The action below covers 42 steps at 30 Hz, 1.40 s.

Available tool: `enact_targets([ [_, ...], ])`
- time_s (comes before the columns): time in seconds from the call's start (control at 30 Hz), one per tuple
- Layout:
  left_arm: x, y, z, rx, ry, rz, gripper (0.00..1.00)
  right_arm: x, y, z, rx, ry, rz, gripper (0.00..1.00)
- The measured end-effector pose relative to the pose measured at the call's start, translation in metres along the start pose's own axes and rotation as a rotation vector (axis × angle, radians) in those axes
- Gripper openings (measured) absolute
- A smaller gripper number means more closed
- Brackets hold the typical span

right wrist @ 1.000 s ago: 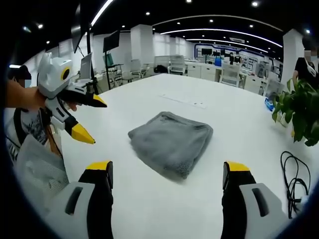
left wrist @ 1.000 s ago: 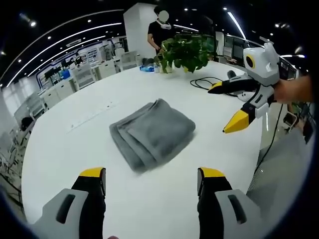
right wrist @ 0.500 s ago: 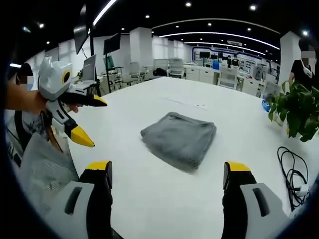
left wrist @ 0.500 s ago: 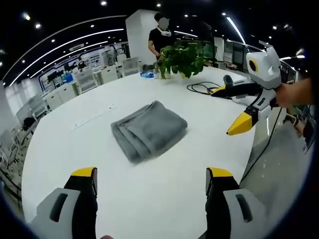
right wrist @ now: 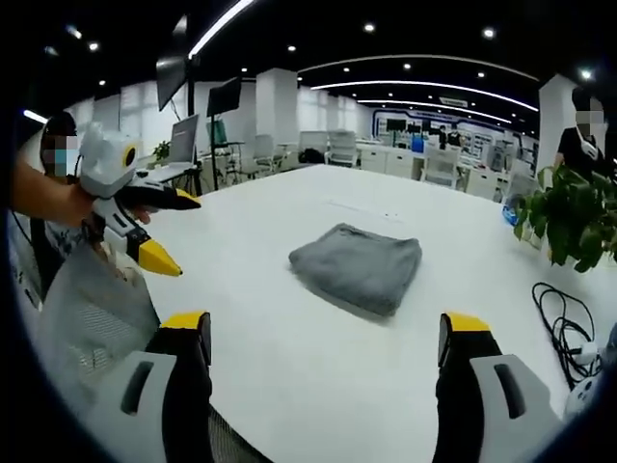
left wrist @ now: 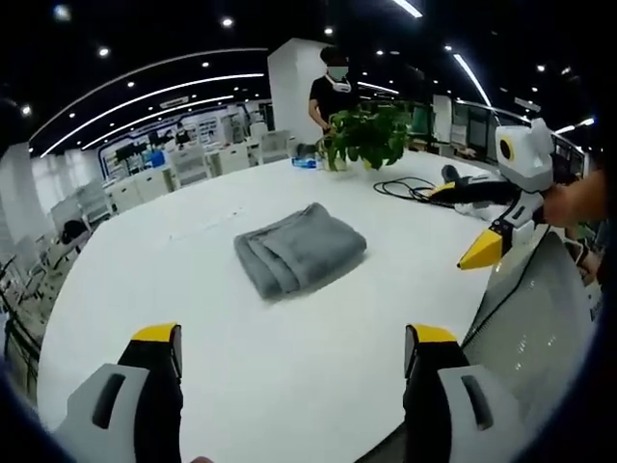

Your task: Fold the towel on the table until its edges align and the towel forms a compact rectangular stack.

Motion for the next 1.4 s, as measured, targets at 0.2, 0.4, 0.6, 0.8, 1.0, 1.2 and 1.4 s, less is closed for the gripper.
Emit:
enact_targets([
  [0.2, -0.007, 0.004, -0.01, -0.009, -0.018, 0.036, 0.99, -0.005, 0.005, -0.004, 0.021, -0.014, -0.03, 0.99],
  [0.4, -0.006, 0.006, -0.022, -0.011, -0.01, 0.054, 0.98, -0.003, 0.002, -0.008, -0.01, 0.001, -0.045, 0.99],
  [0.6, -0.001, -0.003, -0.019, -0.005, -0.006, 0.042, 0.98, -0.011, 0.0, -0.014, -0.034, 0.021, -0.058, 0.99],
  [0.8, 0.003, 0.001, -0.023, -0.002, -0.005, 0.046, 0.98, -0.009, -0.005, -0.018, 0.011, -0.009, -0.054, 0.99],
  [1.0, 0.003, 0.006, -0.026, 0.005, -0.007, 0.056, 0.98, -0.005, -0.002, -0.022, 0.006, 0.01, -0.051, 0.99],
  [1.2, 0.002, 0.004, -0.029, 0.009, -0.004, 0.054, 0.98, -0.009, -0.006, -0.018, 0.047, -0.014, -0.076, 0.99],
  [1.4, 0.004, 0.001, -0.03, 0.01, -0.002, 0.041, 0.97, -0.006, -0.003, -0.019, 0.03, -0.006, -0.06, 0.99],
])
Point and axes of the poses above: the point that each gripper's makers call its tool centre point, and the gripper's own axes: x roughly forward along the fingers, y roughly to its left, z roughly out of its top, the point moved 2 cm from there along -x, roughly backward along the fingers, and after that the axes turned 3 degrees about y, right-handed, at the moved point
